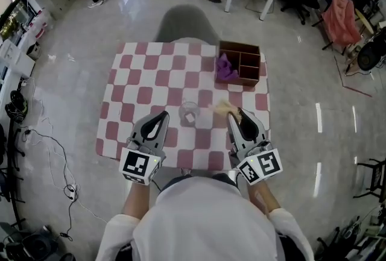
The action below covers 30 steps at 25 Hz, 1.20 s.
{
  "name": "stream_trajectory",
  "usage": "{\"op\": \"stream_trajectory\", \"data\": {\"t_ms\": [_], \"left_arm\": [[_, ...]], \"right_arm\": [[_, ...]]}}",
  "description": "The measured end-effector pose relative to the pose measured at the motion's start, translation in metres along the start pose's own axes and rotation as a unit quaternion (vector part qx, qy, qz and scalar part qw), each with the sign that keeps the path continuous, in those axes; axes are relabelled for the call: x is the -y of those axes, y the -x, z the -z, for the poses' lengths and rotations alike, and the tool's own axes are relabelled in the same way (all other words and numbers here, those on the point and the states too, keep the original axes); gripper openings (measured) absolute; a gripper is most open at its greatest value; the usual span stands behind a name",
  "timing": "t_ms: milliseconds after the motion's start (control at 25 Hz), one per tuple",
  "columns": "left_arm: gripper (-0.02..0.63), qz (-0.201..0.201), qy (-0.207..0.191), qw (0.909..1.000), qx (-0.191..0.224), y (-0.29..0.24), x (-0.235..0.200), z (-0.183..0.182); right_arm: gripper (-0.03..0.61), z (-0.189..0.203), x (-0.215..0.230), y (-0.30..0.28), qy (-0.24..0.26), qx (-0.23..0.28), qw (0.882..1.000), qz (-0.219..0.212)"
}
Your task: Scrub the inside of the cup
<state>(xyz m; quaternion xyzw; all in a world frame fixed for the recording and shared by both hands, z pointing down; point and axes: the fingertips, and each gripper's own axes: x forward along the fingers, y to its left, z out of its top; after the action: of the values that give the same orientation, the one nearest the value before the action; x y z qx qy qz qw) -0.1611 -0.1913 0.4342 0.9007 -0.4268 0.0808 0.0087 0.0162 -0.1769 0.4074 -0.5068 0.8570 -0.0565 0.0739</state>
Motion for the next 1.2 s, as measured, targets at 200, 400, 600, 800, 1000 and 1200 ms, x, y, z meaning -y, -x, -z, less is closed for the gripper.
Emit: {"op": "stream_trajectory", "data": {"t_ms": [200,400,600,800,1000,1200], "left_arm": [[0.033,0.029,-0.001,0.9996,0.000,-0.009,-0.012,0.004],[0.034,0.040,0.002,0.9992,0.003,-0.021,-0.014,0.002],[0.034,0.038,0.009,0.9992,0.004,-0.031,-0.012,-0.003],[0.034,0.023,0.016,0.9996,0.009,-0.036,-0.014,-0.008],[0.034,0.012,0.018,0.9997,0.011,-0.039,-0.012,-0.007],[0.034,0.010,-0.001,0.9999,0.008,-0.042,-0.007,0.002]], "right_arm": [[0.107,0.002,-0.003,-0.002,0.004,0.004,1.000,0.027],[0.107,0.000,-0.002,-0.006,0.009,0.003,1.000,0.030],[0.107,-0.008,0.004,-0.014,0.013,-0.002,1.000,0.016],[0.107,-0.014,0.010,-0.024,0.015,-0.004,1.000,0.000],[0.107,-0.015,0.012,-0.028,0.013,-0.007,1.000,-0.019],[0.107,-0.010,0.013,-0.032,0.009,-0.012,0.999,-0.035]]}}
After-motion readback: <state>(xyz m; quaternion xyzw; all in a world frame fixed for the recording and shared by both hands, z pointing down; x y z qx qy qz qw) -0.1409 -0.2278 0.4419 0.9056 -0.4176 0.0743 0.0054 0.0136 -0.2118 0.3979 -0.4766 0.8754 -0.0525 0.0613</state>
